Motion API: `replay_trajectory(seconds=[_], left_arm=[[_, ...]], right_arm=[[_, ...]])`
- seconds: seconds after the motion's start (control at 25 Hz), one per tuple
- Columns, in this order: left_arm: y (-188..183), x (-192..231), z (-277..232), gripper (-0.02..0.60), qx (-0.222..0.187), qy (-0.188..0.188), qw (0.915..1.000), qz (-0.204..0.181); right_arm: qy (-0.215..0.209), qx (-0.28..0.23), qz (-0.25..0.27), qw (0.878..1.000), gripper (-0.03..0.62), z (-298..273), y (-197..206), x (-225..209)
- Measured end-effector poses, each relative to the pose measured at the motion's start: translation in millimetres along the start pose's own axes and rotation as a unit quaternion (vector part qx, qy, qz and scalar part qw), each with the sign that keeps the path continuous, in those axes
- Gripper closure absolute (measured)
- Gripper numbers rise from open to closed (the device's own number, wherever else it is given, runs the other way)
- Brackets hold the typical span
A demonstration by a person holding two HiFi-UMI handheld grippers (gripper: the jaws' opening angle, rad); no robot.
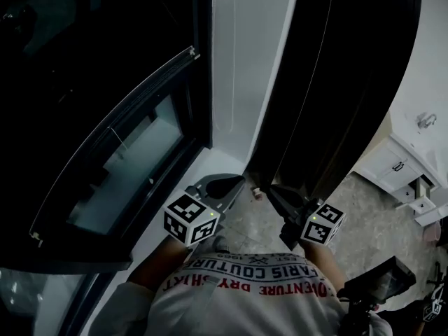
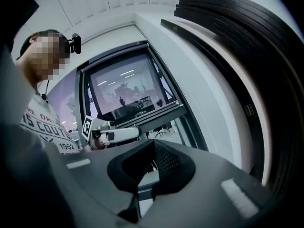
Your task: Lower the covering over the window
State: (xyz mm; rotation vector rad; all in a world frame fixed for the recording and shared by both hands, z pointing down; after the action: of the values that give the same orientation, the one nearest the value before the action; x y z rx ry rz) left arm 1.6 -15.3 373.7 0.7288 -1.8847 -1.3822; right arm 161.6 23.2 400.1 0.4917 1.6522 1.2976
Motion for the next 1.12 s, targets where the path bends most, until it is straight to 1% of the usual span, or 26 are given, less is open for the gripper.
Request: replay_trajectory(seconds=[0.08,0.2,0.32,0.52,0.6,0.68,0.8,0.92,1.0,1.12], left_arm=[[-13.0,32.8,-12.5,0.58,-0.008,-0.013,0.9999,-0.007],[-26.1,78.7,-29.0,0.58,-0.014,-0.022,0.9996,-0.009],[-38.2,111.4,-33.1,0.58,-0.022,-0.039,0.9989,-0.014],[-59.4,126.6,-20.7,0.58,-0.046,-0.064,0.9965,-0.028],[-61.6,140.5,-29.8,0.58,-0.044,-0.066,0.9964,-0.031],[-63.0,156.7,-42.8,0.58,-0.041,-0.067,0.9965,-0.03],[-68.0,171.6,-53.8,0.58,-0.04,-0.075,0.9959,-0.033],[-71.2,179.3,-59.9,0.58,-0.038,-0.085,0.9951,-0.034],[-74.9,184.2,-62.8,0.58,-0.037,-0.093,0.9945,-0.033],[-84.0,194.0,-65.1,0.58,-0.032,-0.107,0.9931,-0.036]], right_arm=[[-0.013,0.008,0.014,1.0,0.599,-29.4,-18.7,-21.5],[-0.025,0.011,0.031,0.999,0.599,-70.8,-42.0,-54.4],[-0.03,0.008,0.039,0.999,0.599,-97.7,-57.6,-74.1],[-0.046,0.004,0.064,0.997,0.599,-115.2,-76.5,-77.1],[-0.048,0.006,0.064,0.997,0.599,-127.1,-79.7,-94.6],[-0.045,0.008,0.054,0.997,0.6,-141.1,-82.3,-116.5],[-0.04,0.019,0.046,0.998,0.599,-158.1,-83.9,-135.8],[-0.047,0.03,0.058,0.997,0.599,-169.7,-86.3,-148.4],[-0.057,0.024,0.065,0.996,0.599,-179.6,-96.3,-154.8],[-0.07,0.029,0.083,0.994,0.599,-197.5,-109.3,-166.8]])
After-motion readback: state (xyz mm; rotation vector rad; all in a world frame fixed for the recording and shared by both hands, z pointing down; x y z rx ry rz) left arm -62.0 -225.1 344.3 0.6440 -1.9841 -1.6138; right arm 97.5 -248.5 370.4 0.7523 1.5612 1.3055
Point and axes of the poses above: the fingertips, and each gripper's own axes: z backward along the fingers, x to its left, y out of its underside, the point moved 6 cm from there along z, backward along the fingers, and after that the axes turned 11 degrees about -y, right-handed, at the moved point
